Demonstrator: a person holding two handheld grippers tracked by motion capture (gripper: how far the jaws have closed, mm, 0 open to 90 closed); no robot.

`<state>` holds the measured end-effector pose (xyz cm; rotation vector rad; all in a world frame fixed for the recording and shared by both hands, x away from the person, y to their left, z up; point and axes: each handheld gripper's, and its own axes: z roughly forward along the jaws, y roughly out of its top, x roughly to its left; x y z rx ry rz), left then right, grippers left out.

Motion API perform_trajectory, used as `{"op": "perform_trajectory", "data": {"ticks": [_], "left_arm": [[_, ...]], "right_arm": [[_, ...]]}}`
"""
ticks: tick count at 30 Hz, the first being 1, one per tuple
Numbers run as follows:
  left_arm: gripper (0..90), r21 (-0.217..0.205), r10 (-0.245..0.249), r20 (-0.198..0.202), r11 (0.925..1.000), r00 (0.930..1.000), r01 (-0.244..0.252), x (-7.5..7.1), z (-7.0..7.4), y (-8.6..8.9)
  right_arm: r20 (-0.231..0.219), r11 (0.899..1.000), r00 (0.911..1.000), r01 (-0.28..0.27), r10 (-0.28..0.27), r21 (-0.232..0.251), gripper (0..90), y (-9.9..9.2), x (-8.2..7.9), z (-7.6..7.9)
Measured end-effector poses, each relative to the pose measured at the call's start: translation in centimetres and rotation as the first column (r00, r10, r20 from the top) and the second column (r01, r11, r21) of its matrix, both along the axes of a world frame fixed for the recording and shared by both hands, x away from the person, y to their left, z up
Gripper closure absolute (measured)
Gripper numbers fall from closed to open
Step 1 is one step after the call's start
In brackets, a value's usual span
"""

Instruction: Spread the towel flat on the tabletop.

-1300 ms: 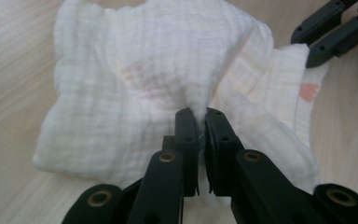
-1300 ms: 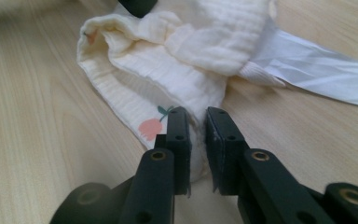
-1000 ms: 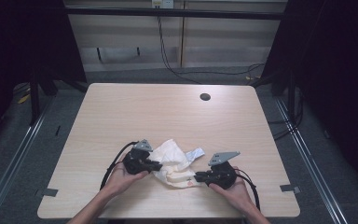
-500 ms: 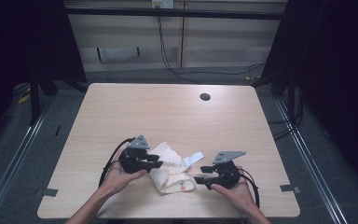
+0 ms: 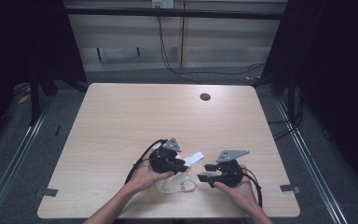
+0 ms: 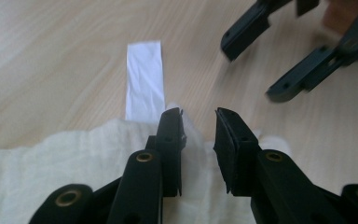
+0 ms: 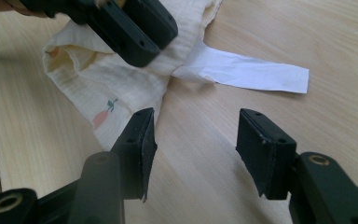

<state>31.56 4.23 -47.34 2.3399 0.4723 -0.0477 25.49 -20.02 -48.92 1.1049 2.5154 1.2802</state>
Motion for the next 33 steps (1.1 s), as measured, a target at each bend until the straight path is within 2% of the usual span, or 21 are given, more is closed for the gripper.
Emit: {"op": "perform_trajectory", "data": {"ticks": [1, 3, 5, 8, 9, 10, 11, 14, 15, 17, 18, 19, 21, 23, 24, 26, 28, 29, 30, 31, 33], "left_arm": [[67.9, 0.012, 0.002, -0.011, 0.9999, 0.9999, -0.002, 0.0, -0.5, -0.1], [66.8, 0.047, 0.000, -0.005, 0.9989, 1.0000, 0.001, 0.0, -0.9, -0.2], [65.5, 0.037, 0.017, 0.000, 0.9992, 0.9998, -0.017, 0.1, -1.0, -0.2], [70.3, 0.043, 0.028, 0.006, 0.9987, 0.9996, -0.028, 0.0, -1.0, -0.2], [71.6, 0.064, 0.019, 0.012, 0.9978, 0.9998, -0.020, 0.0, -1.4, -0.3], [71.8, 0.053, 0.032, 0.005, 0.9981, 0.9995, -0.032, -0.1, -1.4, -0.4], [72.1, 0.074, 0.006, 0.015, 0.9972, 0.9999, -0.007, 0.0, -1.4, -0.4], [78.7, 0.066, 0.012, 0.032, 0.9977, 0.9994, -0.014, -0.3, -1.5, -0.7], [82.7, 0.074, -0.005, 0.043, 0.9973, 0.9991, 0.002, -0.3, -1.4, -0.7], [86.4, 0.060, -0.007, 0.032, 0.9982, 0.9995, 0.005, -0.3, -0.9, -0.4], [86.5, 0.036, -0.005, 0.025, 0.9993, 0.9997, 0.004, -0.4, -0.7, -0.3], [86.6, 0.022, -0.006, 0.034, 0.9997, 0.9994, 0.005, -0.4, -0.4, -0.1], [86.9, -0.036, -0.010, 0.017, 0.9993, 0.9998, 0.011, -0.3, 0.3, 0.3], [87.0, -0.072, -0.001, 0.012, 0.9974, 0.9999, 0.002, -0.3, 1.1, 0.8], [87.0, -0.072, -0.001, 0.012, 0.9974, 0.9999, 0.002, -0.3, 1.1, 0.8], [87.0, -0.119, 0.011, 0.021, 0.9929, 0.9997, -0.008, -0.2, 2.5, 1.5], [87.0, -0.128, 0.017, 0.027, 0.9917, 0.9995, -0.013, -0.2, 2.9, 1.9], [87.1, -0.168, 0.031, 0.027, 0.9855, 0.9991, -0.026, -0.3, 3.5, 2.6], [87.1, -0.168, 0.031, 0.027, 0.9855, 0.9991, -0.026, -0.3, 3.5, 2.6], [87.2, -0.176, 0.051, 0.044, 0.9834, 0.9977, -0.042, -0.5, 4.0, 3.4], [87.3, -0.196, 0.066, 0.047, 0.9790, 0.9967, -0.056, -0.4, 4.6, 4.4]], "right_arm": [[-0.001, 1.000, 1.0000, 0.001, -0.001, 0.001, 47.1, 0.0, 0.0, 0.0], [-0.001, 1.000, 1.0000, 0.007, -0.007, 0.003, 46.7, -0.1, 0.0, 0.0], [0.001, 1.000, 0.9999, 0.011, -0.011, 0.001, 46.4, -0.2, 0.1, 0.1], [-0.004, 1.000, 0.9999, 0.017, -0.017, 0.002, 46.4, -0.3, 0.1, 0.1], [-0.005, 1.000, 0.9999, 0.016, -0.016, -0.005, 46.4, -0.3, 0.1, 0.0], [-0.005, 1.000, 0.9999, 0.013, -0.013, -0.007, 46.4, -0.3, 0.1, 0.0], [-0.006, 1.000, 0.9999, 0.013, -0.013, -0.009, 46.4, -0.2, 0.1, 0.0], [-0.004, 1.000, 1.0000, 0.004, -0.004, -0.009, 46.4, -0.2, 0.1, 0.0], [-0.005, 1.000, 1.0000, 0.005, -0.005, -0.009, 46.4, -0.2, 0.1, 0.0], [-0.004, 1.000, 1.0000, 0.004, -0.005, -0.011, 46.4, -0.2, 0.1, 0.0], [-0.003, 1.000, 1.0000, 0.000, 0.000, -0.012, 46.4, -0.1, 0.0, 0.0], [-0.001, 1.000, 1.0000, -0.004, 0.004, -0.011, 46.2, -0.1, 0.0, 0.0], [-0.003, 1.000, 1.0000, -0.006, 0.006, -0.013, 45.8, -0.1, 0.0, 0.0], [-0.010, 1.000, 0.9999, -0.011, 0.011, -0.012, 45.4, -0.1, 0.1, 0.0], [-0.012, 1.000, 0.9998, -0.013, 0.013, -0.010, 45.4, 0.0, 0.0, 0.0], [-0.006, 1.000, 0.9999, -0.016, 0.016, -0.011, 45.4, 0.0, 0.0, 0.0], [-0.006, 1.000, 0.9999, -0.015, 0.015, -0.010, 45.4, 0.0, 0.0, 0.1], [-0.006, 1.000, 0.9998, -0.016, 0.016, -0.008, 45.4, 0.0, 0.0, 0.1], [-0.006, 1.000, 0.9998, -0.016, 0.016, -0.008, 45.4, 0.0, 0.0, 0.1], [-0.003, 1.000, 0.9998, -0.019, 0.019, -0.013, 45.4, 0.1, 0.0, 0.2], [-0.005, 1.000, 0.9998, -0.019, 0.019, -0.014, 45.4, 0.2, 0.1, 0.1]]}}
